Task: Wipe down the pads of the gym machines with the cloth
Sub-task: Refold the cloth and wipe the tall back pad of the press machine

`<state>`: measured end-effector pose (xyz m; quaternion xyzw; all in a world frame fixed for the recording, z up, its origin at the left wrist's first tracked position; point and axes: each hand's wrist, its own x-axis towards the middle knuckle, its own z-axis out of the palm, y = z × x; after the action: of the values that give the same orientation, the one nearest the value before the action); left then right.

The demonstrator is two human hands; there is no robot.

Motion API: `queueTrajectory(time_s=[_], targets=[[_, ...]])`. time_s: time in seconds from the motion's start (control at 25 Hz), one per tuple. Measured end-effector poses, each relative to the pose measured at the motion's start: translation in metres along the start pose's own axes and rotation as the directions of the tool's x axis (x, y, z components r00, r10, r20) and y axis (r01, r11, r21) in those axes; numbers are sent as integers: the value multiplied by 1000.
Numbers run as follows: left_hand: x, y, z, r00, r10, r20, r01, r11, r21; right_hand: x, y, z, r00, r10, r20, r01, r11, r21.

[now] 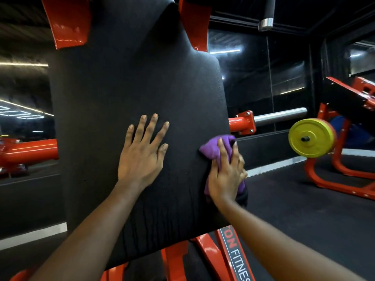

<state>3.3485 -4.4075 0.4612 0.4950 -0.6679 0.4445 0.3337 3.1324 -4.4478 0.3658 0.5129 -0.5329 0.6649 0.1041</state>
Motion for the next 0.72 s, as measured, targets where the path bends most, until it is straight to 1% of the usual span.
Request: queueTrajectory(time_s=[0.12, 0.2, 0.28, 0.4, 0.56, 0.64, 0.72], targets=[[-1, 10, 6, 999, -27, -43, 27, 999, -19, 67, -33, 1, 999, -32, -39, 34, 999, 36], [0, 14, 9, 998, -43, -56, 43, 999, -6, 77, -33, 5, 994, -80, -75, 83, 996, 33], [1, 15, 10, 997, -60, -56, 60, 998, 8, 59, -21, 7, 989, -113, -98, 115, 993, 14], [0, 17, 8, 997, -65, -50, 65, 998, -7, 7, 9, 6, 989, -137, -59, 136, 991, -5], [0, 12, -4, 999, -40, -7, 40, 998, -53, -72, 44, 3, 995, -96, 1, 96, 994, -49], [-2, 3, -9, 1000, 10, 8, -9, 998, -63, -71, 39, 5, 1000, -21, -5, 21, 999, -32], [-8, -13, -15, 1000, 11, -7, -12, 998, -57, -37, 10, 7, 997, 64, -30, -64, 998, 16]])
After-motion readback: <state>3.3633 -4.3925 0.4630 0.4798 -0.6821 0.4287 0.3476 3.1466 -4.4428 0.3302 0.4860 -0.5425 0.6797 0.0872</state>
